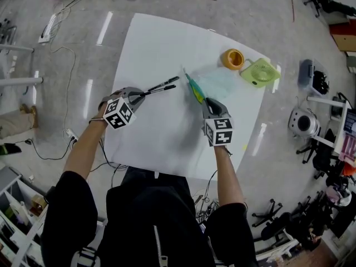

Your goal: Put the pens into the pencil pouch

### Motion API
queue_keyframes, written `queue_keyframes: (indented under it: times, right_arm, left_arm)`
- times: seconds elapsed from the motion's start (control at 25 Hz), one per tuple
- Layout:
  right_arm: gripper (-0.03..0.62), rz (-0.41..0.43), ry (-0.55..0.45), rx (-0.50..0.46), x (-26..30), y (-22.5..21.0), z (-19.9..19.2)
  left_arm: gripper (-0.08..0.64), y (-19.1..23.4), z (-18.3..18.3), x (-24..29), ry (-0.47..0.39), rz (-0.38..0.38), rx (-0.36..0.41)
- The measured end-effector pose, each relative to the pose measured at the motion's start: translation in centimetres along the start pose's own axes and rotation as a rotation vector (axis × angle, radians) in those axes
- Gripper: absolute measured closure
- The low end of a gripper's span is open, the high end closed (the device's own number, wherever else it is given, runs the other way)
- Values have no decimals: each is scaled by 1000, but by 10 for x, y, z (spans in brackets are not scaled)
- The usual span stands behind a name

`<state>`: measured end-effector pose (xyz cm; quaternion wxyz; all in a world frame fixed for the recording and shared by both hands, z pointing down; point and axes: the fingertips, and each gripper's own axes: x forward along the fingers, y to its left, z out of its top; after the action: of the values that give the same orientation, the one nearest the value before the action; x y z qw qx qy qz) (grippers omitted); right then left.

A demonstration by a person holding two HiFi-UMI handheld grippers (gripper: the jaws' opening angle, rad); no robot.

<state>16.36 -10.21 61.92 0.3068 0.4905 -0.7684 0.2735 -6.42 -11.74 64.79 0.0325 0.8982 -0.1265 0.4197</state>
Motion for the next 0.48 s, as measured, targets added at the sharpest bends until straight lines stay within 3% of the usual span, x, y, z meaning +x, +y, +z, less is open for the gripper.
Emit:
queue_keyframes:
  times: [0.32,0.48]
  right_arm:
    - [545,4,-24,23,-1,1,5]
    - [545,7,-37,28,-2,5,7]
  left_arm:
    - [505,-21,29,-1,-81,-96,-153]
    - [505,-30,40,6,-87,-141,-168]
